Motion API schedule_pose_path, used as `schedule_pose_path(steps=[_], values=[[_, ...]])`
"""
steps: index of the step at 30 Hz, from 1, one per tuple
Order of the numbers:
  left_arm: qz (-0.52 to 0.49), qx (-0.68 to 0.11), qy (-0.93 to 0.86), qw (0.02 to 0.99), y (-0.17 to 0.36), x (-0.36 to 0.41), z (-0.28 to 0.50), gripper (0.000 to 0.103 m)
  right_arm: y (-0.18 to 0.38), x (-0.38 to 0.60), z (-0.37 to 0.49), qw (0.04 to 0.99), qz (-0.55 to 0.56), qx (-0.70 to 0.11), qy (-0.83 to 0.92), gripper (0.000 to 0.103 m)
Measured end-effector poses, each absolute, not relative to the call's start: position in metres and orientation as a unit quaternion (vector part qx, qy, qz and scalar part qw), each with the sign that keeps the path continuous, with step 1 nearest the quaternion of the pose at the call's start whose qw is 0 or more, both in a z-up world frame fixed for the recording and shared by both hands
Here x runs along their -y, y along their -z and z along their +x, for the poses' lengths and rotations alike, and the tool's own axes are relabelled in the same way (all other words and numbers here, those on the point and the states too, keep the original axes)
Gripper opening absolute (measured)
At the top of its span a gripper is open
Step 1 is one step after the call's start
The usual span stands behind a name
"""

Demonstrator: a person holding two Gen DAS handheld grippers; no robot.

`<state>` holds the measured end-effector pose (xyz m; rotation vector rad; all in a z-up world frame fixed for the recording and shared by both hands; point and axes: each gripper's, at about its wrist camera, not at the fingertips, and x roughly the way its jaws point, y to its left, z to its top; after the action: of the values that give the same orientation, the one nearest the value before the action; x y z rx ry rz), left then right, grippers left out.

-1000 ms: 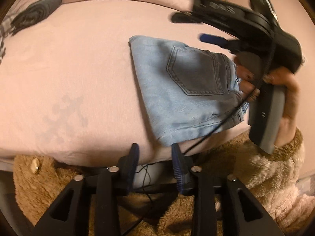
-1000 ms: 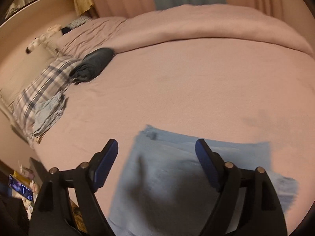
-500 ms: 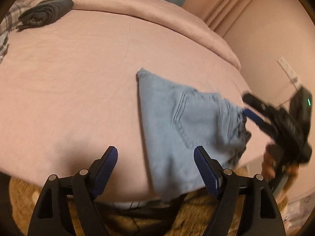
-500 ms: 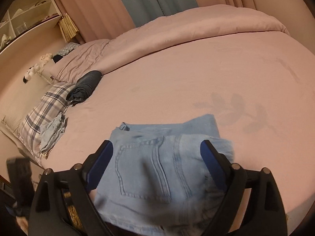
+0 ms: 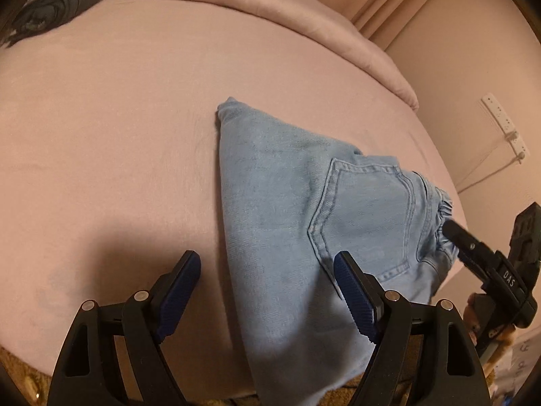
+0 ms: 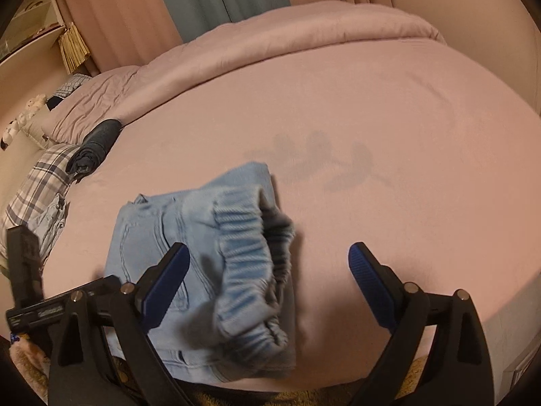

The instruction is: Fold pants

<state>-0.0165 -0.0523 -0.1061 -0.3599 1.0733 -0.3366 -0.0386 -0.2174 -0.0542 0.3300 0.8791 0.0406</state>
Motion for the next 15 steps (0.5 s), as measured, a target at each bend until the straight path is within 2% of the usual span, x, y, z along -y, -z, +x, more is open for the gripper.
schedule_pose_path(steps=[15], values=[[-0.148, -0.509, 0.214, 0.820, 0.110, 0.084, 0.010, 0.080, 0.089, 0.209, -0.036, 0.857, 0.197, -0.470, -0.078, 0.096]])
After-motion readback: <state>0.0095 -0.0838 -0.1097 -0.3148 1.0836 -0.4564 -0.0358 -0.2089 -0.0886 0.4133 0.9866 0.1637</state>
